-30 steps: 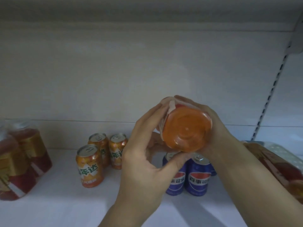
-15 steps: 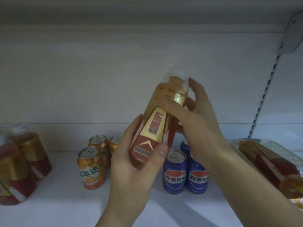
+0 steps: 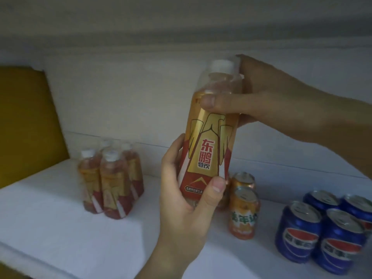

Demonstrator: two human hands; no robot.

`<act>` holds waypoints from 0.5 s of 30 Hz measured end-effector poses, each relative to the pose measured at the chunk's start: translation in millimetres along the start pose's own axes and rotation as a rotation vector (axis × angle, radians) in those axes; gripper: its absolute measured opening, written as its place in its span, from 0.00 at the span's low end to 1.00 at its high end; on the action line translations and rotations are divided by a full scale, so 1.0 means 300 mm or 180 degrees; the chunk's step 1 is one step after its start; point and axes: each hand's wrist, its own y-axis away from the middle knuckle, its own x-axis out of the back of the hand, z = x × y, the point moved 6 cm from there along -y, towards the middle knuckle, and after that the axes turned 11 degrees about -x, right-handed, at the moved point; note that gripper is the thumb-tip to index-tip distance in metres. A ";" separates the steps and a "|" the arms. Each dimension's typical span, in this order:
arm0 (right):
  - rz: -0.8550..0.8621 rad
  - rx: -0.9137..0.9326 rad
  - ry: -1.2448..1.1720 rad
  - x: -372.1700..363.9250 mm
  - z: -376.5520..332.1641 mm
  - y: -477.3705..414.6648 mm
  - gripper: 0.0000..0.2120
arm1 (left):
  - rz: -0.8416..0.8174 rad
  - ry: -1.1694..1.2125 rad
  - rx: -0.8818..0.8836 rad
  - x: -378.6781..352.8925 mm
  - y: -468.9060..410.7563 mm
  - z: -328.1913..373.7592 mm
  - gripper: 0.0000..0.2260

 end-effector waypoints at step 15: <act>-0.0305 -0.0070 0.0508 -0.492 0.131 -0.362 0.35 | 0.1709 0.0802 0.2552 0.336 0.148 -0.335 0.21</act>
